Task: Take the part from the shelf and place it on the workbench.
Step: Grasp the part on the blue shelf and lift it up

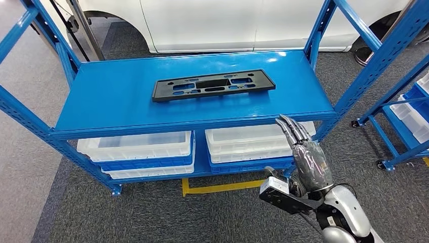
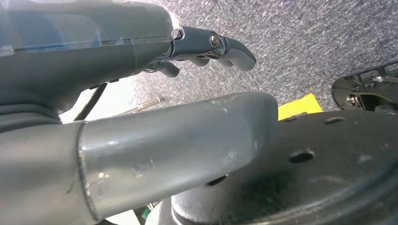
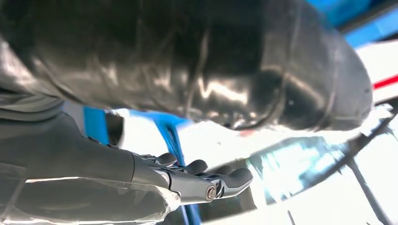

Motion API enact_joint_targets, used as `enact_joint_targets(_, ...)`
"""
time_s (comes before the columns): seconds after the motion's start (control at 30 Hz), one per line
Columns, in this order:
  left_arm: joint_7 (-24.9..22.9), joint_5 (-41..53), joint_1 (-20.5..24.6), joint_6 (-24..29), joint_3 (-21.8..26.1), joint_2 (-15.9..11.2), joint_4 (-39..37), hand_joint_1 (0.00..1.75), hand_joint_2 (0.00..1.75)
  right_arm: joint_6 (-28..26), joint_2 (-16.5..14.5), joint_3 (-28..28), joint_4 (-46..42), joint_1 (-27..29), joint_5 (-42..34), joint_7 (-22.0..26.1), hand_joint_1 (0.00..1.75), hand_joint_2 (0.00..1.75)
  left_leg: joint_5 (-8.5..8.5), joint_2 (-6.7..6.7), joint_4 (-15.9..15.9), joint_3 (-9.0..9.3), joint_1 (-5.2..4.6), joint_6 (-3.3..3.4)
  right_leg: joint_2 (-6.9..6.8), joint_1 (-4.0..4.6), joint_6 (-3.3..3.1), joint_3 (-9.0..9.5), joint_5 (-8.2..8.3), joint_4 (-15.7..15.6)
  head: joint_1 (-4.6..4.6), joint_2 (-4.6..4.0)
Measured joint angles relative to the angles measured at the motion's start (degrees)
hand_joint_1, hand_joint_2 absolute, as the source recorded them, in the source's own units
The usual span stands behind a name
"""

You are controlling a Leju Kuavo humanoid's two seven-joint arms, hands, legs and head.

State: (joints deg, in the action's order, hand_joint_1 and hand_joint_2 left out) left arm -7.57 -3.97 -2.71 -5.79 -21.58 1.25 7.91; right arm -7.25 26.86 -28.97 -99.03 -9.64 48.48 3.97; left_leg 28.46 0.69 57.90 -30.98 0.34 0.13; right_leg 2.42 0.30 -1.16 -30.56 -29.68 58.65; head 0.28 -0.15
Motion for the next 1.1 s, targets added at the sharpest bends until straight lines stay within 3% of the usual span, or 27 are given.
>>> enact_joint_targets(0.3,-0.5,-1.2,0.0,-0.7,-0.3,-0.6,0.0,0.0,0.0,1.1,3.2,-6.5,-5.5,-7.6,14.6,-2.7,0.0,0.0,0.0,0.0,0.0,0.01,0.0,0.0,0.0,0.0,0.0,0.0,0.0,0.0,0.0,0.0)
enact_joint_targets(0.5,-0.7,-1.7,0.1,-0.9,-0.4,-0.8,0.0,0.0,0.0,2.0,4.5,-9.0,-7.4,-10.6,19.9,-4.0,0.0,0.0,0.0,0.01,0.0,0.03,0.0,0.0,-0.01,-0.01,0.0,0.0,0.0,0.0,0.0,0.0)
enact_joint_targets(1.1,0.1,-2.0,0.2,-0.6,-1.4,-0.9,0.0,0.0,0.0,6.3,6.8,-12.1,-10.4,-13.1,17.8,-5.5,0.0,0.0,0.0,0.06,0.0,0.03,0.0,0.0,-0.06,0.0,0.0,0.01,0.0,0.0,0.0,0.0)
